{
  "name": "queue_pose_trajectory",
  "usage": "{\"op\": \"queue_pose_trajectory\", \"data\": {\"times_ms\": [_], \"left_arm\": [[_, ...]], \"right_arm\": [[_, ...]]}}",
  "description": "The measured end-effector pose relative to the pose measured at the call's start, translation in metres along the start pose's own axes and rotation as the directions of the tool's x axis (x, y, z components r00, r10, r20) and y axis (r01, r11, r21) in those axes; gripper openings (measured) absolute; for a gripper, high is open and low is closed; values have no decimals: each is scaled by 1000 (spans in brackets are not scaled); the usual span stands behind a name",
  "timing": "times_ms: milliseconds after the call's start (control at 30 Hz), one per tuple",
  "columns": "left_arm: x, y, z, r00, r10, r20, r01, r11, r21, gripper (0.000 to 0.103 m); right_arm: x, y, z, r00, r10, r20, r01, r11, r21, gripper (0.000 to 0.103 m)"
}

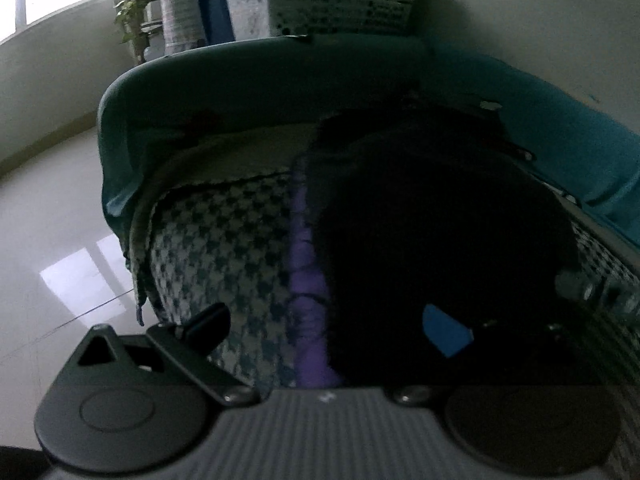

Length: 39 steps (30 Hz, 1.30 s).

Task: Fold clothes

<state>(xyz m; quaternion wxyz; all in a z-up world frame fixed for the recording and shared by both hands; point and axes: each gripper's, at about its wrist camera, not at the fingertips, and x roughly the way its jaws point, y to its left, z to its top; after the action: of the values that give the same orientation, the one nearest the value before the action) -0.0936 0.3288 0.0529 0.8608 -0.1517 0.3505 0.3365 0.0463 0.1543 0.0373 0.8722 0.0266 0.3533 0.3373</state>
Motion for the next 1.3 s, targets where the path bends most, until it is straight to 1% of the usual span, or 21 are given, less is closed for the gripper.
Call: {"op": "queue_pose_trajectory", "data": {"times_ms": [33, 67, 100, 167, 233, 300, 367, 433, 500, 600, 733, 833, 933, 1000, 1167, 1300], "left_arm": [[3, 2, 1, 1000, 9, -5, -9, 1000, -1, 103], [5, 3, 1, 1000, 16, -9, -16, 1000, -1, 103], [7, 5, 3, 1000, 17, -9, -17, 1000, -4, 103], [9, 10, 6, 1000, 12, 3, -11, 1000, -18, 103], [12, 17, 13, 1000, -7, 10, 8, 999, -34, 103], [16, 22, 22, 999, -31, 17, 32, 998, -50, 103], [22, 27, 31, 999, -39, 18, 40, 997, -62, 103], [27, 31, 39, 999, -36, 19, 37, 997, -72, 103], [35, 34, 44, 998, -66, 0, 66, 994, -87, 103], [48, 34, 51, 992, -113, -47, 108, 990, -94, 103], [66, 30, 62, 982, -167, -89, 164, 985, -47, 103], [75, 27, 66, 979, -177, -97, 177, 984, -16, 103], [84, 24, 69, 976, -188, -106, 191, 982, 13, 103], [88, 26, 71, 973, -205, -111, 207, 978, 12, 103], [100, 32, 72, 960, -246, -132, 246, 969, -16, 103], [107, 37, 70, 951, -270, -151, 263, 963, -64, 103]], "right_arm": [[7, 0, -2, 999, -32, -21, 32, 999, -5, 60], [11, -2, -5, 998, -46, -33, 46, 999, 7, 60], [12, -6, -6, 999, -41, -35, 42, 999, 32, 61], [14, -15, -7, 999, -31, -39, 34, 996, 82, 70], [10, -19, -6, 999, -20, -35, 23, 994, 106, 72], [3, -21, -4, 1000, -10, -28, 13, 993, 119, 77], [-2, -23, -5, 1000, -2, -30, 6, 990, 141, 88], [-2, -28, -8, 999, 23, -39, -16, 984, 180, 93], [-1, -32, -11, 997, 43, -63, -29, 976, 214, 93], [6, -35, -16, 994, 74, -86, -50, 967, 251, 94], [19, -42, -24, 992, 92, -86, -62, 950, 305, 96], [26, -45, -28, 992, 93, -82, -61, 942, 330, 99], [29, -43, -29, 994, 87, -62, -62, 941, 332, 102], [31, -42, -29, 995, 88, -46, -68, 940, 335, 103], [38, -43, -29, 987, 158, -6, -144, 917, 371, 103], [50, -41, -33, 977, 212, 33, -207, 887, 413, 102]]}}
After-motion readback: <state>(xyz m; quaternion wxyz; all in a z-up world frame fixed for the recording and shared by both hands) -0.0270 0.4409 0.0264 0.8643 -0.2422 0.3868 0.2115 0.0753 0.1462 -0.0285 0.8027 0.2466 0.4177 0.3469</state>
